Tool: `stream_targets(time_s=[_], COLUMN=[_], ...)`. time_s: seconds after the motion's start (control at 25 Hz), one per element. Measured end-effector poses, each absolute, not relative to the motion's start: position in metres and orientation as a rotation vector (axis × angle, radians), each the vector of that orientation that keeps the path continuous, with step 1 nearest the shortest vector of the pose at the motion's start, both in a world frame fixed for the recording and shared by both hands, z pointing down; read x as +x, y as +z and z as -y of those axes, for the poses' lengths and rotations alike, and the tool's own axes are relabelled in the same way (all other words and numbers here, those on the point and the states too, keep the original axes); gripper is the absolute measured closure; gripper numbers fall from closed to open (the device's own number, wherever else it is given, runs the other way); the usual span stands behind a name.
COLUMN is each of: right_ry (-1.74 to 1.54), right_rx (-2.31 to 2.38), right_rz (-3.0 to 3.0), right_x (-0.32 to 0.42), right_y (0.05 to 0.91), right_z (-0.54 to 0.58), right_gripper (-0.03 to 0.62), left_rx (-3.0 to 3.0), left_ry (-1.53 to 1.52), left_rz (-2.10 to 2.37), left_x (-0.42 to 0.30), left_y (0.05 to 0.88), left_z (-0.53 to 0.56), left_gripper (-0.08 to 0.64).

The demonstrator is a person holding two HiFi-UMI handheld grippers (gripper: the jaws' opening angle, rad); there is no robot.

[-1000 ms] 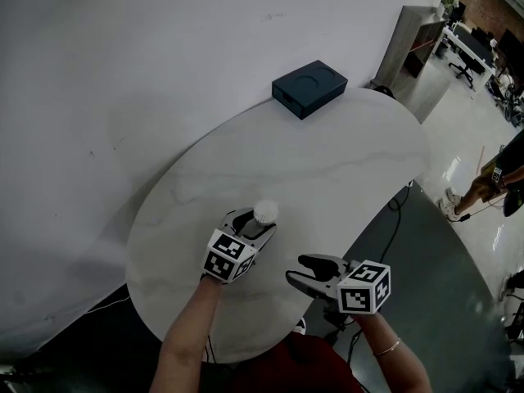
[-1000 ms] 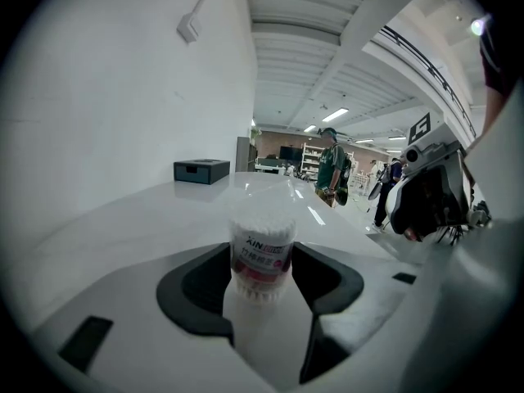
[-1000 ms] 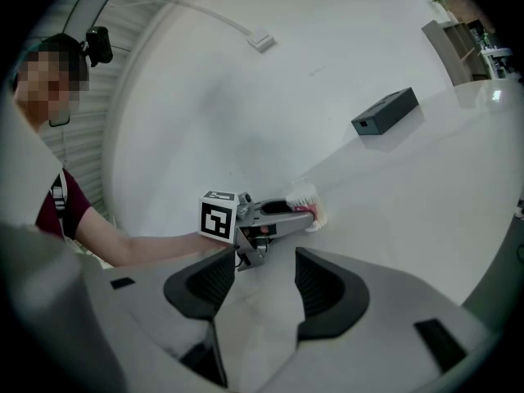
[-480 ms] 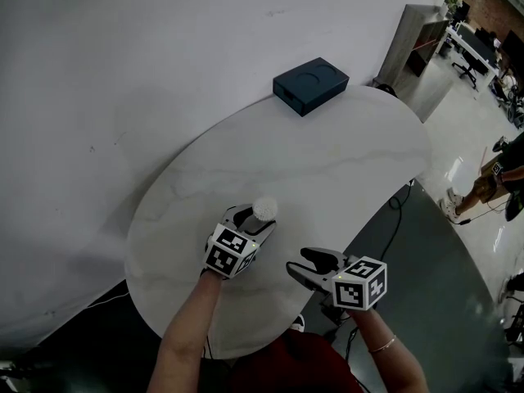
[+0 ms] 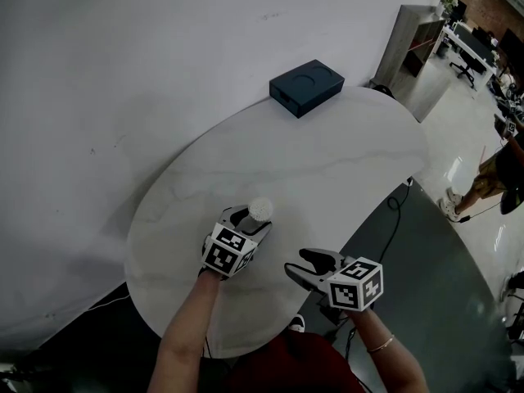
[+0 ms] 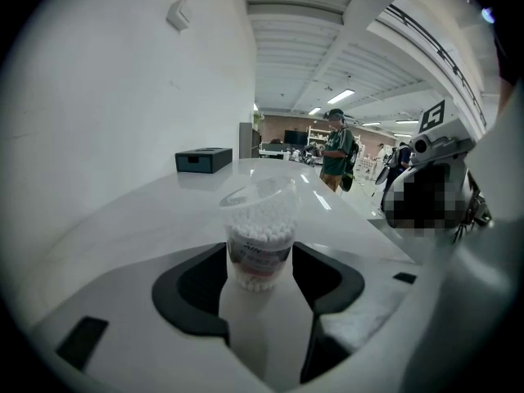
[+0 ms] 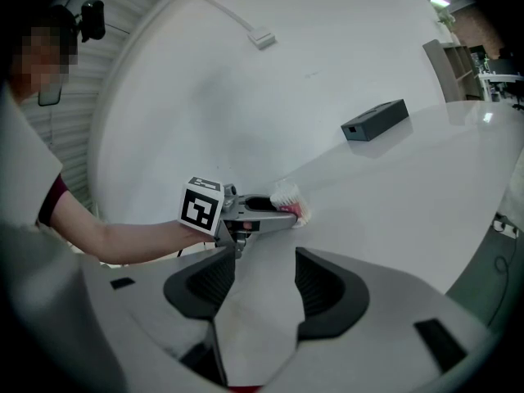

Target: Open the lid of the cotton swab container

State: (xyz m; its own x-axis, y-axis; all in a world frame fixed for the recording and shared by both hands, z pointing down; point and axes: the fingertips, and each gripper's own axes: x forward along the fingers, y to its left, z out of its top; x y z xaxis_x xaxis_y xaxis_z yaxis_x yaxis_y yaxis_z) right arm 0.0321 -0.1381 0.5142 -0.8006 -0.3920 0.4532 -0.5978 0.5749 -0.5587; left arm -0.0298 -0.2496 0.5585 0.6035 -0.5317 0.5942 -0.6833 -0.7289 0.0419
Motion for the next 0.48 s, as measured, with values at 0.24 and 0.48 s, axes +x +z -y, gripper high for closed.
stream_targets(time_s=[0.24,0.48], right_ry=[1.032,1.006], right_rx=[0.808,0.793], right_rz=[2.526,2.525], right_x=[0.030,0.028], right_y=[0.512,0.511], right_z=[0.132,0.124], right_gripper=[0.350,0.350], left_rx=[2.552,2.522], left_ry=[0.838,0.840], left_rz=[1.001,1.023], left_x=[-0.036,-0.043], left_y=[0.558,0.551], left_z=[0.246,0.236], left_gripper=[0.304,0.288])
